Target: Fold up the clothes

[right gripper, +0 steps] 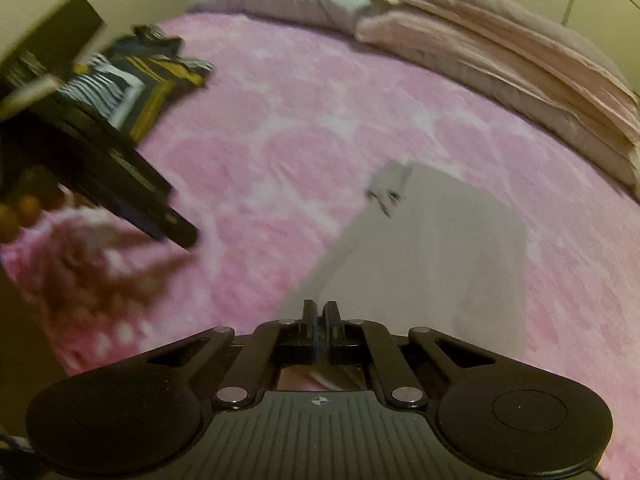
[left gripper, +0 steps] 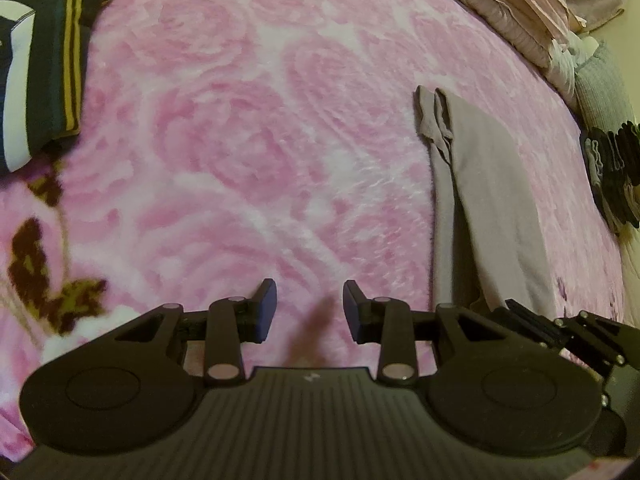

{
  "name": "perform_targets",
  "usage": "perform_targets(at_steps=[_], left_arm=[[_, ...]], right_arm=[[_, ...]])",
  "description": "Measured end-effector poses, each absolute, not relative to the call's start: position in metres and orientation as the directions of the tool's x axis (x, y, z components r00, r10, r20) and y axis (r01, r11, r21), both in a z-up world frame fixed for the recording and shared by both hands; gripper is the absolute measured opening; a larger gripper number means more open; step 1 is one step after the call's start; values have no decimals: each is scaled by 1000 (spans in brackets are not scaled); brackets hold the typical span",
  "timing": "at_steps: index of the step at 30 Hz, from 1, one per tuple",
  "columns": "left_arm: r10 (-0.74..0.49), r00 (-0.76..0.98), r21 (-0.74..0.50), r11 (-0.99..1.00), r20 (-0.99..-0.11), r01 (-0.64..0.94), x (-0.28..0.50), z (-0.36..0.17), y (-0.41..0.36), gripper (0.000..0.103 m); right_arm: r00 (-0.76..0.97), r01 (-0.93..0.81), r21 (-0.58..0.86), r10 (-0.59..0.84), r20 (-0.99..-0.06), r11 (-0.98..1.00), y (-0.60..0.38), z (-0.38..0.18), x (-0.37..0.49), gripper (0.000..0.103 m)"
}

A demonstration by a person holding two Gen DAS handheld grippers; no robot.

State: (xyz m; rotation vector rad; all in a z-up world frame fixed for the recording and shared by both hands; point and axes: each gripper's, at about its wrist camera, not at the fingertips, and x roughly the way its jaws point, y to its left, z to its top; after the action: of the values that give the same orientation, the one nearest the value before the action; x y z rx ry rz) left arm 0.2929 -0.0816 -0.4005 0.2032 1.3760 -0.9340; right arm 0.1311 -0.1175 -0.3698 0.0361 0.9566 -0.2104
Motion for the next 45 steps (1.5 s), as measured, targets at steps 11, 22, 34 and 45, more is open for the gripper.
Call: perform_targets(at_steps=[11,22,34,45], left_arm=[[-467,-87,-384,592,-880,709,298,-390,-93,30],[-617,-174,-467,352,-768,811,307,-383,-232,30],[-585,-216,-489,361,-782,794,318,-415,-296,28],[-610,-182,-486,379,-771,788,316,-403,-293,1]], right_arm=[[487,342,118,-69,-870,932,-156,-376,138,14],[417,788,194,-274,-867,584,-348,-385,105,15],[469,754,261,-217,-856,603,-407,-402,143,15],[442,726,222,-195,-875,651,-411,-409,165,15]])
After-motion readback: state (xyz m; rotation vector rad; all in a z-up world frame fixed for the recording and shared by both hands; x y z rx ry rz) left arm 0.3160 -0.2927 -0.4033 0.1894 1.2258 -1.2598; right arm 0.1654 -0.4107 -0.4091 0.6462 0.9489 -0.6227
